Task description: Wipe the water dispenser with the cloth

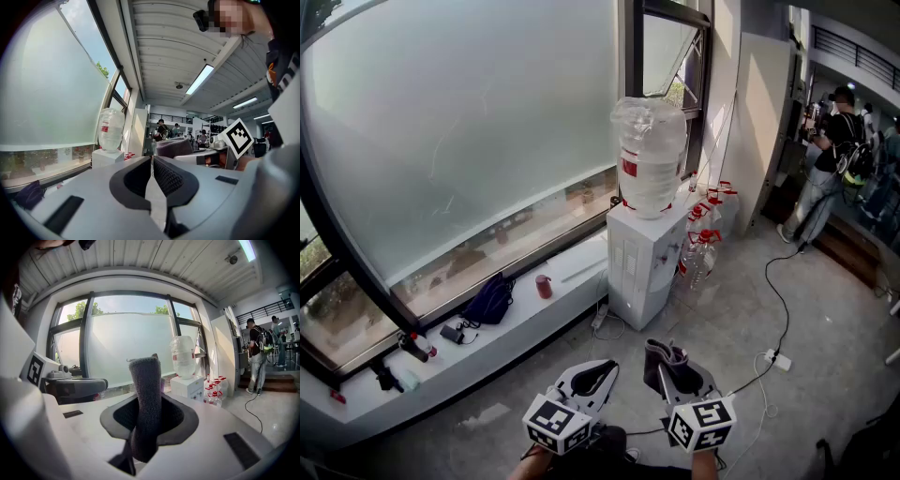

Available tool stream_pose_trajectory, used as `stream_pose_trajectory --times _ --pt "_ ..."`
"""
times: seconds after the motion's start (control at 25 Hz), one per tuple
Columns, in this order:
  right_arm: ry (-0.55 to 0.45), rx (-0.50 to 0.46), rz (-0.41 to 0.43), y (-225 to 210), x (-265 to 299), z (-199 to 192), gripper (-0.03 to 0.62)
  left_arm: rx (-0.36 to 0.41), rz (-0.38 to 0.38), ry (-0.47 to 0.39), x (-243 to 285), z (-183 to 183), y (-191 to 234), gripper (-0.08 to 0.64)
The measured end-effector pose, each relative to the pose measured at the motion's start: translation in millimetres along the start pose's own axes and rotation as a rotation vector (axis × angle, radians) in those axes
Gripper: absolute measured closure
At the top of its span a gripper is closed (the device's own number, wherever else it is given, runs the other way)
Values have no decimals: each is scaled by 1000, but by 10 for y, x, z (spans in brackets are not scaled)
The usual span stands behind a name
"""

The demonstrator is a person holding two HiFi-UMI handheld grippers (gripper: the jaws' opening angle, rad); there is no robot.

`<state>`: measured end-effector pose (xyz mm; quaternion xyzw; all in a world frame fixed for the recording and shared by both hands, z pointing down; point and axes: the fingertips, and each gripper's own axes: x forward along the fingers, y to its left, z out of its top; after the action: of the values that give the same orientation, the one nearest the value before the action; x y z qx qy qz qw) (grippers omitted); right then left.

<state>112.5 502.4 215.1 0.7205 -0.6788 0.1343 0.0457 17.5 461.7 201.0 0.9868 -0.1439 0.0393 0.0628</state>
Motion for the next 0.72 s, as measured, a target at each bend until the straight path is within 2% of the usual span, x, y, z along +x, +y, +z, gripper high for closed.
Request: stream_pose_trajectory --times 0.32,0.72 --pt "1 29 8 -40 -1 -74 486 4 13 26 -41 -74 -32 528" --pt "-1 44 22 -136 350 10 486 4 26 46 132 -58 248 528"
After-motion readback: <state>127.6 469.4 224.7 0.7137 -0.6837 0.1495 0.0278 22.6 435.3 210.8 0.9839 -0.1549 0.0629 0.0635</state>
